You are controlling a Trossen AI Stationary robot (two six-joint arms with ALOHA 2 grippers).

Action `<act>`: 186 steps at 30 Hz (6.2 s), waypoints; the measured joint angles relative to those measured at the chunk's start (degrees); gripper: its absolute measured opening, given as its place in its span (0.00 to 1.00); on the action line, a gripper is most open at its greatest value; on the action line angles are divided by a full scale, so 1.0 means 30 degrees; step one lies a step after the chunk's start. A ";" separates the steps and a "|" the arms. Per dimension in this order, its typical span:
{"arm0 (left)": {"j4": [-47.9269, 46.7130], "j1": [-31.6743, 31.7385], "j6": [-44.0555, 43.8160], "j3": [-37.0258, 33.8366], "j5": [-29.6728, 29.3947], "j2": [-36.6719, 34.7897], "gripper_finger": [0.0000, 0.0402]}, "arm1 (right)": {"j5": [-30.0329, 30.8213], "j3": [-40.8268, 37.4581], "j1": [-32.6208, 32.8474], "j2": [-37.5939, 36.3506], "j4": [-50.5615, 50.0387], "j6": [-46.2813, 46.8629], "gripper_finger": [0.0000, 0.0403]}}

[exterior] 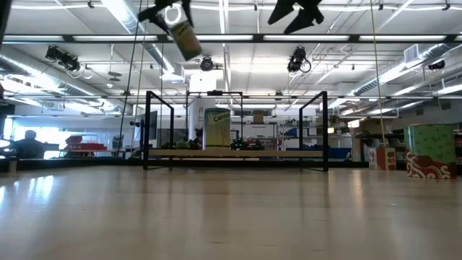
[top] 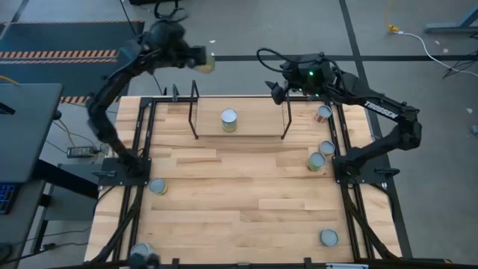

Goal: Pick and place cans onto a shelf
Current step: Put the canned oranges on the shelf, then put the canned spaghetti on the shelf

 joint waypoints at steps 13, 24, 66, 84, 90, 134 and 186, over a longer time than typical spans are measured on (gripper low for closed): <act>0.2195 -0.0943 -0.0932 0.3275 0.2420 0.5992 0.79 | -0.1139 0.0000 -0.1684 -0.0446 -0.2935 -0.1459 0.99; 0.1749 -0.1256 -0.0851 0.3336 0.3709 0.8652 0.79 | -0.3041 0.0000 -0.4681 -0.0233 -0.2864 -0.3358 0.99; -0.1206 -0.2689 0.0695 0.3329 -0.1176 1.3128 0.79 | -0.3103 -0.0692 -0.3377 0.2760 -0.1423 0.1729 0.99; -0.2102 -0.2218 0.1239 0.3438 0.0518 1.3187 0.88 | -0.3613 -0.0692 -0.2968 0.2738 -0.1427 0.1737 0.99; -0.2265 -0.2204 0.1827 0.3438 0.0673 1.3187 0.88 | -0.3620 -0.0692 -0.2755 0.2738 -0.1378 0.1883 0.99; -0.2970 -0.2409 0.3063 0.2300 0.0125 1.0691 0.01 | -0.3753 -0.0685 -0.2193 0.2745 -0.0604 0.3621 0.93; 0.3697 -0.2076 0.5935 0.2287 0.0949 0.7750 0.03 | -0.2695 -0.0670 0.0355 -0.0331 -0.0846 0.0716 0.93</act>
